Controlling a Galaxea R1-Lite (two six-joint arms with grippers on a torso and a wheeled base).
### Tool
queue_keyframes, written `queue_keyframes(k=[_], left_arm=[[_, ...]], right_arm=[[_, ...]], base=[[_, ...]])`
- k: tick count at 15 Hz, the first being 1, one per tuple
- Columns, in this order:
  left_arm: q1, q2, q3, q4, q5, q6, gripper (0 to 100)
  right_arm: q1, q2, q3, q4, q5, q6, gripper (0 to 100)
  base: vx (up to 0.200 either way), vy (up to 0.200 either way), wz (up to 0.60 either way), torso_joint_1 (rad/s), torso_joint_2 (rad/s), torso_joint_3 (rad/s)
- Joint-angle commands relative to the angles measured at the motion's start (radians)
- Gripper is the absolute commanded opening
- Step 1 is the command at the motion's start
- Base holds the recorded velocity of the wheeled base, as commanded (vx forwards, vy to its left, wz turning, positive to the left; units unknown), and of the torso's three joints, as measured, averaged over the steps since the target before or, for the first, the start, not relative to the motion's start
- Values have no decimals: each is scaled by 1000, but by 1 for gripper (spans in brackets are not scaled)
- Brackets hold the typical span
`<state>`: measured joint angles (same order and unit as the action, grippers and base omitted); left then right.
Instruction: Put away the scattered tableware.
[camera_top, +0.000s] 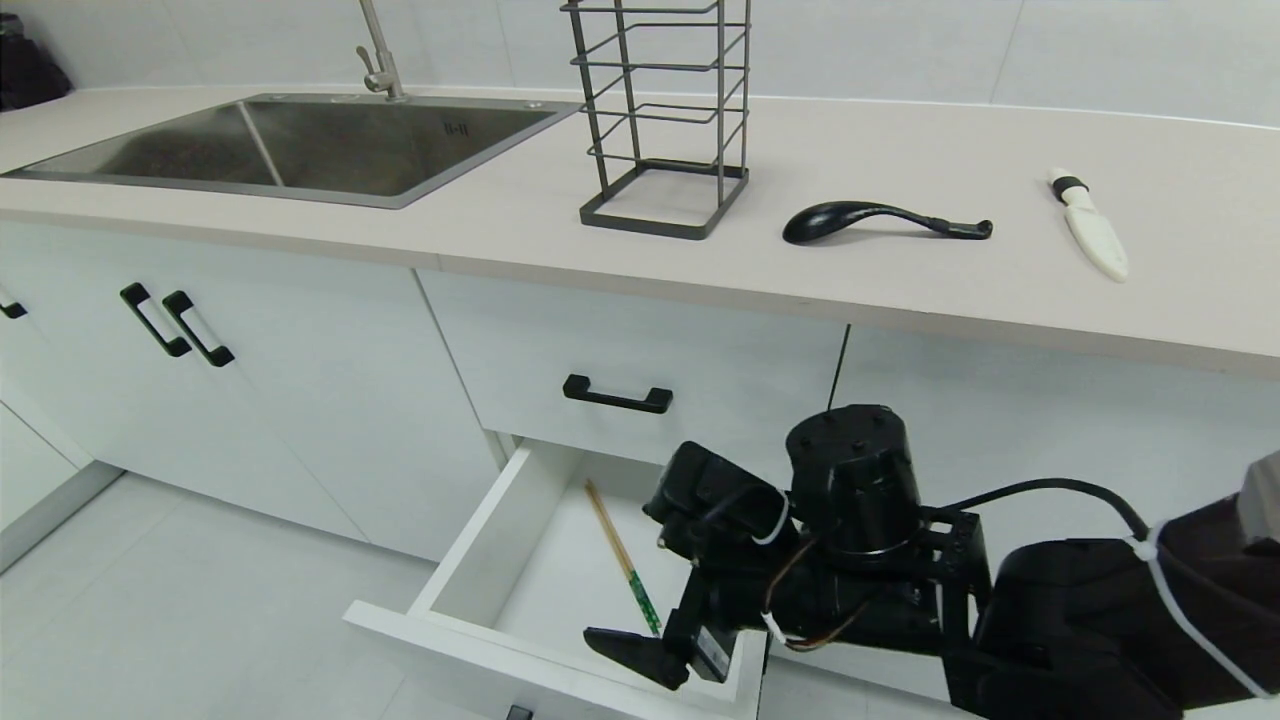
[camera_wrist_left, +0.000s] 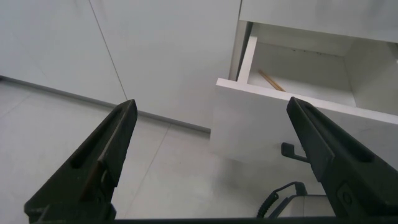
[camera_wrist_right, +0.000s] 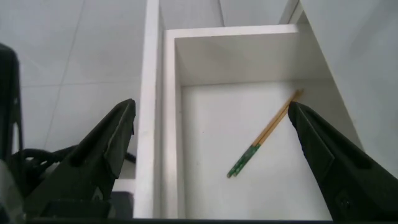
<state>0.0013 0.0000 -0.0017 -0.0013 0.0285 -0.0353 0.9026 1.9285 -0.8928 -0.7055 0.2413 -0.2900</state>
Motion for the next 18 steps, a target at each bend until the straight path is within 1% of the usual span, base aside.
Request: queue_keyframes(k=[1, 3, 5, 9, 14, 16, 18], left_arm=[[0, 0, 0, 0, 1, 0, 100], [0, 0, 0, 0, 1, 0, 100], [0, 0, 0, 0, 1, -1, 100], [0, 0, 0, 0, 1, -1, 100], [0, 0, 0, 0, 1, -1, 100], [0, 0, 0, 0, 1, -1, 100], [0, 0, 0, 0, 1, 0, 100]], right_arm=[[6, -71, 95, -11, 4, -1, 100], [16, -56, 135, -48, 9, 2, 100], [16, -37, 141, -63, 7, 5, 100], [30, -42, 215, -124, 4, 37, 100], [36, -48, 190, -115, 4, 34, 100], [53, -48, 163, -112, 6, 34, 100], [59, -49, 140, -81, 6, 34, 100]], base=[[0, 0, 0, 0, 0, 0], [0, 0, 0, 0, 0, 0], [0, 0, 0, 0, 0, 0], [0, 0, 0, 0, 0, 0], [0, 0, 0, 0, 0, 0], [0, 0, 0, 0, 0, 0], [0, 0, 0, 0, 0, 0]])
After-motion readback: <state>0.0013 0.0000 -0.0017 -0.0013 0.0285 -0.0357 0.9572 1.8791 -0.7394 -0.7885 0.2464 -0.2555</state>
